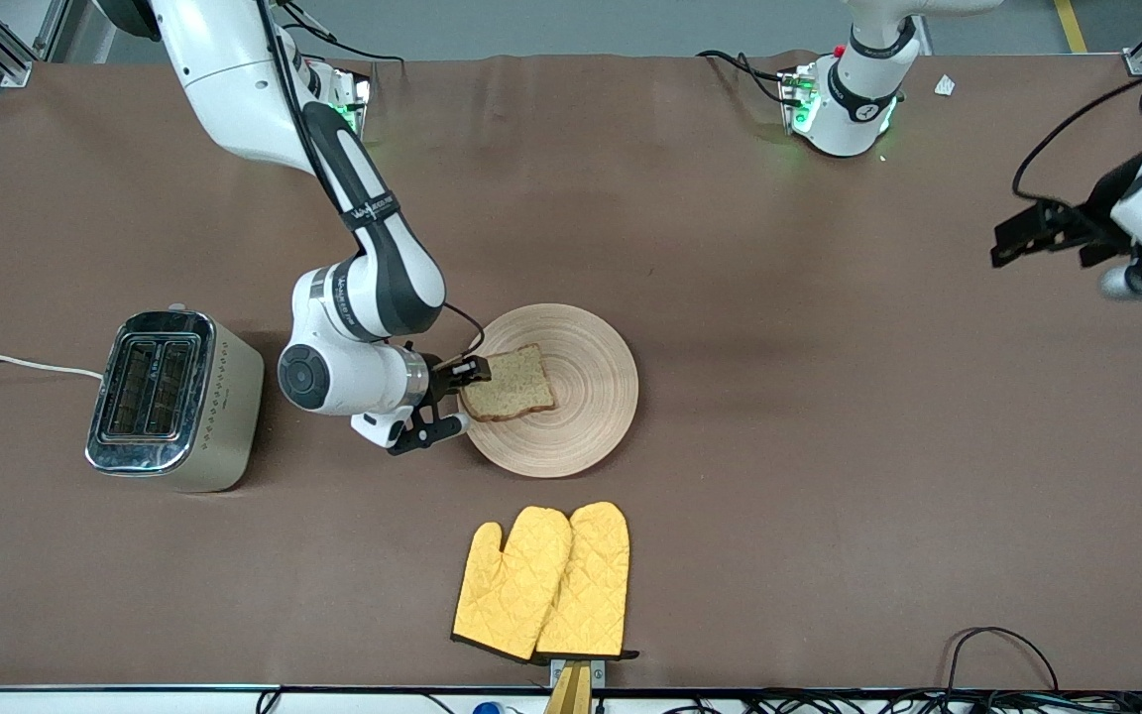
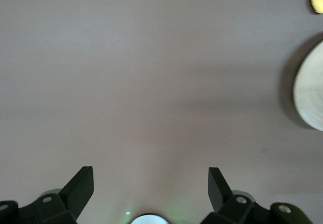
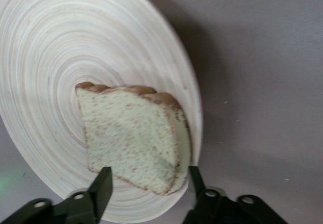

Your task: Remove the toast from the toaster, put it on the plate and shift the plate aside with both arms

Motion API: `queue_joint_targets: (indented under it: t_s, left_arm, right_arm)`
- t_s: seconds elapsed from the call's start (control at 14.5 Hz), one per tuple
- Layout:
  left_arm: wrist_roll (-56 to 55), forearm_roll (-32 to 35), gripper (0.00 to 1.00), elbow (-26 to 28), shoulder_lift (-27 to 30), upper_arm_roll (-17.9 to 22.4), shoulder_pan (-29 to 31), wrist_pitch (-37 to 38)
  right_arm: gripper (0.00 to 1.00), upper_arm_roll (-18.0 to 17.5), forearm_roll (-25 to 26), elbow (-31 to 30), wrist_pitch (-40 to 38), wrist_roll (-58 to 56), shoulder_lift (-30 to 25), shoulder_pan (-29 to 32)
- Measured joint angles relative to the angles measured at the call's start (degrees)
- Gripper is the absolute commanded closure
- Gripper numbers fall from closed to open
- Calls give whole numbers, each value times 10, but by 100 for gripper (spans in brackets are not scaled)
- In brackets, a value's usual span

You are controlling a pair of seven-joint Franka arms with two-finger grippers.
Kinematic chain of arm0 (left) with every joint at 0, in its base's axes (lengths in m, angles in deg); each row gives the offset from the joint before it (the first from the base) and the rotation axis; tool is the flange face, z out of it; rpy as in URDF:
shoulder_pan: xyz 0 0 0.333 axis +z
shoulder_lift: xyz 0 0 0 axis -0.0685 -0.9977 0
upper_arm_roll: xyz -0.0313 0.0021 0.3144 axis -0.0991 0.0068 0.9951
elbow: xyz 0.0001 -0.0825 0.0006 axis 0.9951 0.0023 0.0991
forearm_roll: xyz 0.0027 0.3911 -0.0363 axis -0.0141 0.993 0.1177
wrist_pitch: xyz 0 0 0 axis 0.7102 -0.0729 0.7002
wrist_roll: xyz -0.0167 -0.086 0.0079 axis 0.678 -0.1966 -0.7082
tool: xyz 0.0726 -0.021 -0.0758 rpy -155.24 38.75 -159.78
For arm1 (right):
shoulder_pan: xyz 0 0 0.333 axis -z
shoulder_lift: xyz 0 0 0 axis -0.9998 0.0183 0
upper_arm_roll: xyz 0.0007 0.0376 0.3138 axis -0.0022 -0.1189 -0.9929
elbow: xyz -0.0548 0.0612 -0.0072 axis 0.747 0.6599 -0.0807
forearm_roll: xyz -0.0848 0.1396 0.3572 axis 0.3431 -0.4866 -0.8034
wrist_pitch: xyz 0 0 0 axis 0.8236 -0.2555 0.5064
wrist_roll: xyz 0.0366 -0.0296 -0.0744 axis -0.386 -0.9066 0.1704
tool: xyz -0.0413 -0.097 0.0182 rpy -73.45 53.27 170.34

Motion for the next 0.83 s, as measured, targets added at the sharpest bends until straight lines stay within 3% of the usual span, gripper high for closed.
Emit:
queue_joint_targets:
  t_s: [0.28,0.83]
  left_arm:
    - [8,-85,0,0,-90,-3,-5,-64]
    - [122,-245,0,0,-234,-41,-16,-147]
  right_arm:
    - [0,22,31,8,-24,-6,-28,18]
    - [0,160,177,43,-246,-12,-182,26]
